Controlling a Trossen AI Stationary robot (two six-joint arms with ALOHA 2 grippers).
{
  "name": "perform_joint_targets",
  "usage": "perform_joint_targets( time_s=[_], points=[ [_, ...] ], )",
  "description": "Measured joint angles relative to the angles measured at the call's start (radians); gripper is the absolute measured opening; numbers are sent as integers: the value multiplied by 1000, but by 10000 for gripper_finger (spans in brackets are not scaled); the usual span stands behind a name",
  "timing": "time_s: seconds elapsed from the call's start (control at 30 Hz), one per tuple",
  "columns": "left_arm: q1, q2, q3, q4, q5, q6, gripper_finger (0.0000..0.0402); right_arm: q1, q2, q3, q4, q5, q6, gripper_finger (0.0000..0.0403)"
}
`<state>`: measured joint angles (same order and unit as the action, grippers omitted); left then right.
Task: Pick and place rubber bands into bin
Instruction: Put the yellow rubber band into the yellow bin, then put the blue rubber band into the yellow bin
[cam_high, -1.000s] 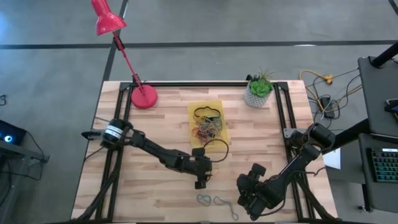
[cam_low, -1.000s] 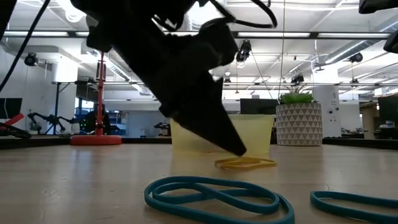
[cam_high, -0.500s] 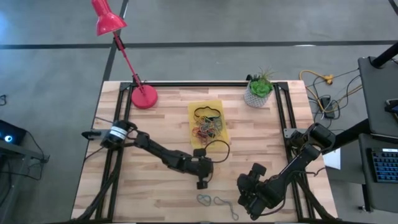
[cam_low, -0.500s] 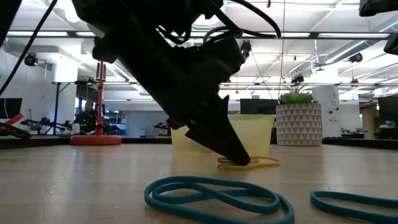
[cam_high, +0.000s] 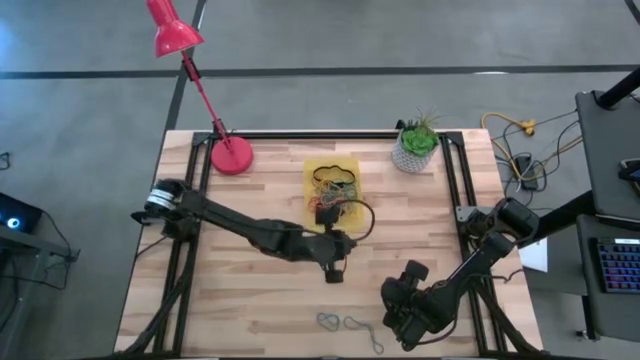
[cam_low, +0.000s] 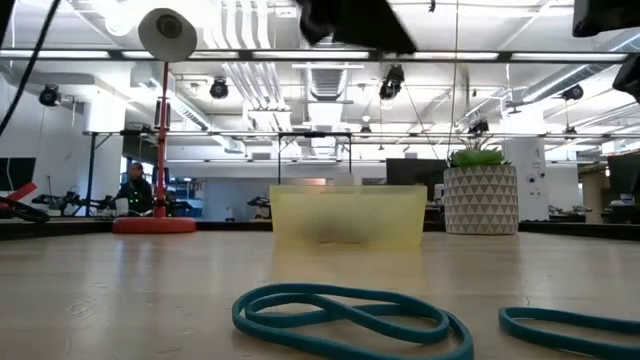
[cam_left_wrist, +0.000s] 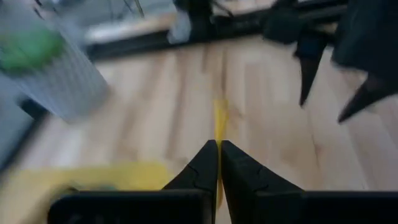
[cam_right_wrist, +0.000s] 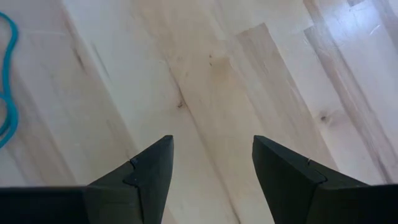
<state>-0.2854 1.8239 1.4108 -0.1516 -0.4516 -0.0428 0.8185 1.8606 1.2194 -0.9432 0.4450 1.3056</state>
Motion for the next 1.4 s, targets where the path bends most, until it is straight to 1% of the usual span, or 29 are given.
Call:
perform_joint_targets(
  time_s=[0.1, 0.17, 0.23, 0.27, 0.3, 0.4, 0.5, 0.57, 0.63, 0.73, 0.8, 0.93, 1.07, 1.17, 1.27, 1.4],
  points=[
    [9, -43, 50, -20, -52, 101, 0, -6, 0, -5, 3, 0, 0, 206],
    [28, -66, 81, -52, -138, 152, 0, -10, 0, -8, 5, 0, 1, 206],
    [63, -79, 95, -80, -239, 179, 0, -12, 0, -10, 5, 0, 1, 206],
    [89, -80, 91, -100, -268, 180, 0, -15, 0, -10, 6, 0, 1, 206],
    [120, -78, 82, -110, -266, 178, 0, -15, 0, -10, 5, 0, 3, 206],
    [224, -50, 43, -137, -199, 112, 0, -16, 0, -10, 7, 0, 8, 206],
    [315, -14, 20, -164, -91, 14, 4, -16, 0, -10, 9, 0, 65, 206],
    [352, 17, 16, -185, 13, -42, 17, -16, 0, -5, 13, 0, 100, 206],
    [361, 46, 9, -228, 88, -114, 37, -16, 0, 5, 21, -9, 104, 206],
    [339, 59, -3, -270, 115, -182, 75, -8, 0, 24, 53, -52, 31, 206],
    [310, 51, -10, -258, 112, -186, 104, 2, 0, 37, 96, -64, -36, 206],
    [242, 29, -10, -301, 114, -158, 158, 10, 0, 49, 193, -73, -182, 206],
    [175, -10, -6, -338, 111, -105, 198, 8, 3, 37, 311, -71, -264, 206],
    [123, -36, -14, -342, 107, -107, 214, 5, 24, 36, 381, -72, -314, 206],
    [67, -60, -18, -368, 84, -109, 218, 5, 72, 46, 444, -96, -358, 206],
    [5, -94, -26, -364, 28, -108, 219, 6, 160, 115, 460, -109, -419, 206]
  ],
)
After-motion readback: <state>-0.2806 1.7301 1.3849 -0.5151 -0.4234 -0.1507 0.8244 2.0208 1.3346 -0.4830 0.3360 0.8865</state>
